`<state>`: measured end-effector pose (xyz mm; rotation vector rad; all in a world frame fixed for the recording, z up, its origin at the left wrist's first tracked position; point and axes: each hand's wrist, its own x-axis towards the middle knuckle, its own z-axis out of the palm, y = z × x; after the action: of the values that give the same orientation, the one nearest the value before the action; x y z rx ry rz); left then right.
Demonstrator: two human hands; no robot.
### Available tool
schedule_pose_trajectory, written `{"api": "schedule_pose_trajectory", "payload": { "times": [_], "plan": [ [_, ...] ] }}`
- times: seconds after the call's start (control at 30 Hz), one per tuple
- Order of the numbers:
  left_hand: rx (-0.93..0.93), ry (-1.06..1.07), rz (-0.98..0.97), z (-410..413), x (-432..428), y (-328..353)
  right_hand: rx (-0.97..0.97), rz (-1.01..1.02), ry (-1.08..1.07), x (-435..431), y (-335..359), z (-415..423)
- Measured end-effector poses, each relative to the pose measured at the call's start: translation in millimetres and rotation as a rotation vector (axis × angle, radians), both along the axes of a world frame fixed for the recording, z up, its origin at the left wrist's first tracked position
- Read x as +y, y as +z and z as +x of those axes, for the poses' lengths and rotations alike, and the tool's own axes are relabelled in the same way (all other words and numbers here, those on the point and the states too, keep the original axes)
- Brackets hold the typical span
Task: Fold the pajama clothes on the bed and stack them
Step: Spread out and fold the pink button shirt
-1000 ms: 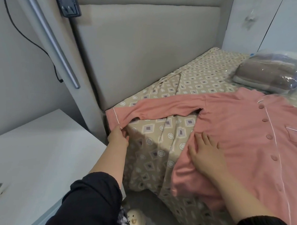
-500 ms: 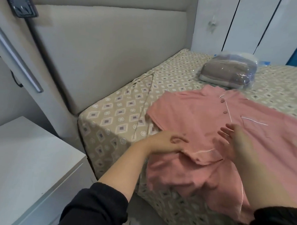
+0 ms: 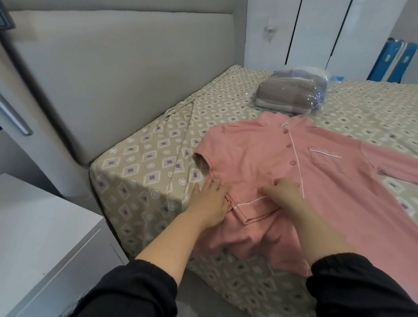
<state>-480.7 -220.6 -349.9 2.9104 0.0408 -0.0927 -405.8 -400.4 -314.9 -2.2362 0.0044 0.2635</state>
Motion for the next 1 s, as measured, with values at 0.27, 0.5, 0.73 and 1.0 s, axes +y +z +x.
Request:
{"api": "schedule_pose_trajectory", "payload": {
  "times": [0.27, 0.5, 0.73, 1.0],
  "plan": [
    [-0.265, -0.050, -0.066, -1.2, -30.7, 10.0, 0.140, 0.884, -0.338, -68.4, 22.2, -14.2],
    [-0.193, -0.153, -0.432, -9.0, -85.6, 16.5, 0.134, 1.007, -0.542, -163.4, 23.1, -30.4],
    [-0.145, -0.138, -0.053, -2.4, -139.3, -8.9, -0.063, 0.459, -0.651, -211.1, -18.5, -61.2],
    [-0.375, -0.046, -0.118, 9.6, -150.5, -6.8, -0.153, 0.350, -0.654, -229.6, -18.8, -56.8]
  ]
}}
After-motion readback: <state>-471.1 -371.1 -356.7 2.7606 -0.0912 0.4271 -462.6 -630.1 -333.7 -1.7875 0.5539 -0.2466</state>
